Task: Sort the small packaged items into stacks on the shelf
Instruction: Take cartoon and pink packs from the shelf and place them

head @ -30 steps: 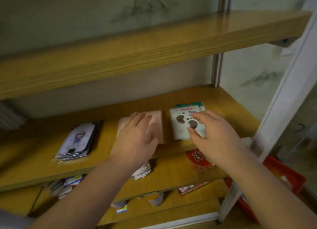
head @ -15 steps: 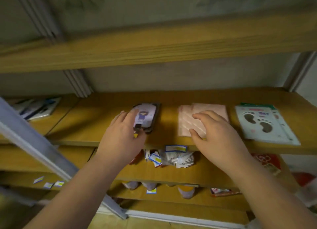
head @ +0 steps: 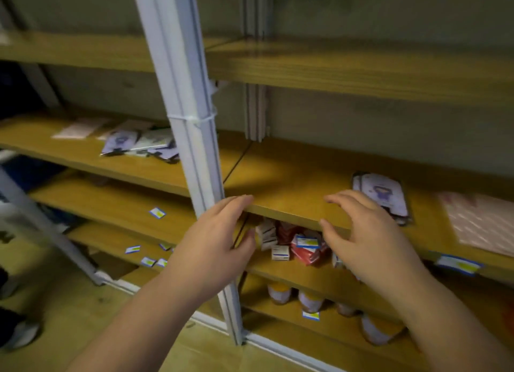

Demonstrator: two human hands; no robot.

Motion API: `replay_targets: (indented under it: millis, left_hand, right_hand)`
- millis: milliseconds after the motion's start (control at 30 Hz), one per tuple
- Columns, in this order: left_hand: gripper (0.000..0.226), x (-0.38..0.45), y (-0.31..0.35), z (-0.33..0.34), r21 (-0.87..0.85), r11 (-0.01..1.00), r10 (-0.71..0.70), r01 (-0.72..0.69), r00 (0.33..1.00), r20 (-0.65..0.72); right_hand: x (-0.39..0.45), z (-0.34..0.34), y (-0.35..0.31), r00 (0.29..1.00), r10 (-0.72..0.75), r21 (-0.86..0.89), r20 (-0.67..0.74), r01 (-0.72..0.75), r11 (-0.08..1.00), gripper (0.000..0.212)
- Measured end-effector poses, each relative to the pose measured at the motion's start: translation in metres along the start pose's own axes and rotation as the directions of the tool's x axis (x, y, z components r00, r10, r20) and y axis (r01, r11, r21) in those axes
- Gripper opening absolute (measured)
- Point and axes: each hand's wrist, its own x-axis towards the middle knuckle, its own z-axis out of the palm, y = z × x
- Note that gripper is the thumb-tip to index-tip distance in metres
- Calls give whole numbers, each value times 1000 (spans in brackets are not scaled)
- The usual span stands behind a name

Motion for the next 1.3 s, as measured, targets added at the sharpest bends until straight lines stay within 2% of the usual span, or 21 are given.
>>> replay_targets:
  millis: [267,500,933,1133,1300]
  left_hand:
    - [53,-27,-111,-75,73,989,-123,128,990,-68]
    - [56,-33,-174,-101,143,971,-176,194,976,-128]
    - [55,30,-279,-139,199,940,-238,276,952,-192]
    - [54,61,-331,-147,-7,927,-370,374,912,-180]
    - [55,83,-369,-148,35,929,-361,369,922,-142]
  right_hand:
    - [22,61,-120,993,-107,112,49,101,989,44]
    - [55,107,-197,959,-261,161,112,241,957,42]
    - [170,189,-285,938,-342,205,45,327,923,43]
    - [214,225,-309,946,-319,237,55,298,925,39]
    - [233,249,-323,949,-295,236,108,263,935,42]
